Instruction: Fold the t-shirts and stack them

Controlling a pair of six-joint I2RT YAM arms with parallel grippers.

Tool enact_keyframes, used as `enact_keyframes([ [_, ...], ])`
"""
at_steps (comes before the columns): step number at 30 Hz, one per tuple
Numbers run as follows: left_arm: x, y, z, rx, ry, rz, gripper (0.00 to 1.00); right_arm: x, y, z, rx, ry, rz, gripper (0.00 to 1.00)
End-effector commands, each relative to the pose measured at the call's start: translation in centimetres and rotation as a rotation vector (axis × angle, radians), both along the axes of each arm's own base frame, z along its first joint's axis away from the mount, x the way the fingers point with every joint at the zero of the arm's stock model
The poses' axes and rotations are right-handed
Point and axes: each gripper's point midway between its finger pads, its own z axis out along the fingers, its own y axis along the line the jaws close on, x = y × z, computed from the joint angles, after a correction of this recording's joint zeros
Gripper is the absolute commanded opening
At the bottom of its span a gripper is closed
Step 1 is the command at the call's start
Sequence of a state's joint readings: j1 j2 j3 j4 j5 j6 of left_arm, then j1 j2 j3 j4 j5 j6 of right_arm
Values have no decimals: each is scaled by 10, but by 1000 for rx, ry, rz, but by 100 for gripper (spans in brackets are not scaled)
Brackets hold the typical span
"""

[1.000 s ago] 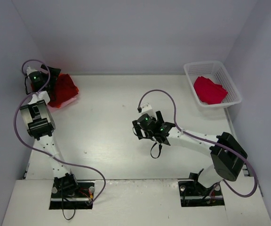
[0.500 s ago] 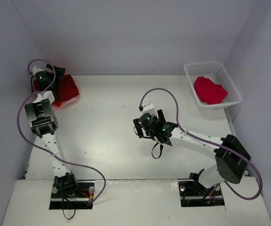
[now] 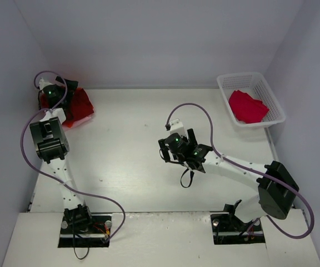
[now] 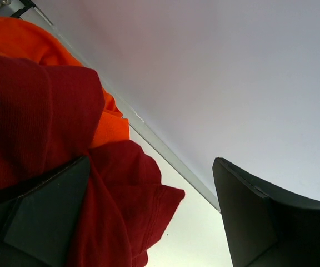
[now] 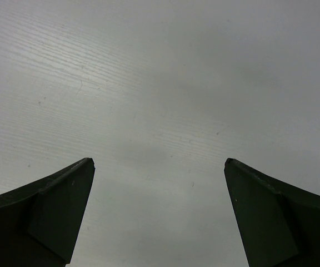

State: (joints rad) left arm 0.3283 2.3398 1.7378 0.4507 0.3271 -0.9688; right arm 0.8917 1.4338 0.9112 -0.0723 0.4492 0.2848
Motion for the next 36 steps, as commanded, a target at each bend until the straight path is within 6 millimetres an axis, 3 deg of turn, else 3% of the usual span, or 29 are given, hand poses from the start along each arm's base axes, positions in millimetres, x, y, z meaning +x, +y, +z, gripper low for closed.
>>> enact_keyframes([
  [1,-22,-18,-29,-63,153,-6,88,6,-1,22,30,-62,-33,100],
  [11,-44,10,83,-2,11,38,88,1,-2,31,55,-58,-42,100],
  [18,-62,17,169,62,-91,21,88,-4,2,42,105,-65,-34,100],
  [20,-68,15,193,77,-127,21,88,-8,4,46,117,-68,-25,100],
  [26,-91,-16,260,43,-218,-67,88,-11,3,56,150,-56,-56,100],
  [30,-124,-37,287,85,-214,-103,88,-4,4,61,121,-54,-89,100],
  [31,-131,-43,277,71,-157,-108,88,1,8,65,115,-60,-98,100],
  [34,-153,-57,274,57,-130,-136,88,9,9,64,73,-56,-125,100],
  [35,-166,-67,283,58,-149,-153,88,12,12,71,74,-58,-128,100],
  [36,-171,-72,269,42,-115,-160,88,14,14,68,54,-53,-137,100],
])
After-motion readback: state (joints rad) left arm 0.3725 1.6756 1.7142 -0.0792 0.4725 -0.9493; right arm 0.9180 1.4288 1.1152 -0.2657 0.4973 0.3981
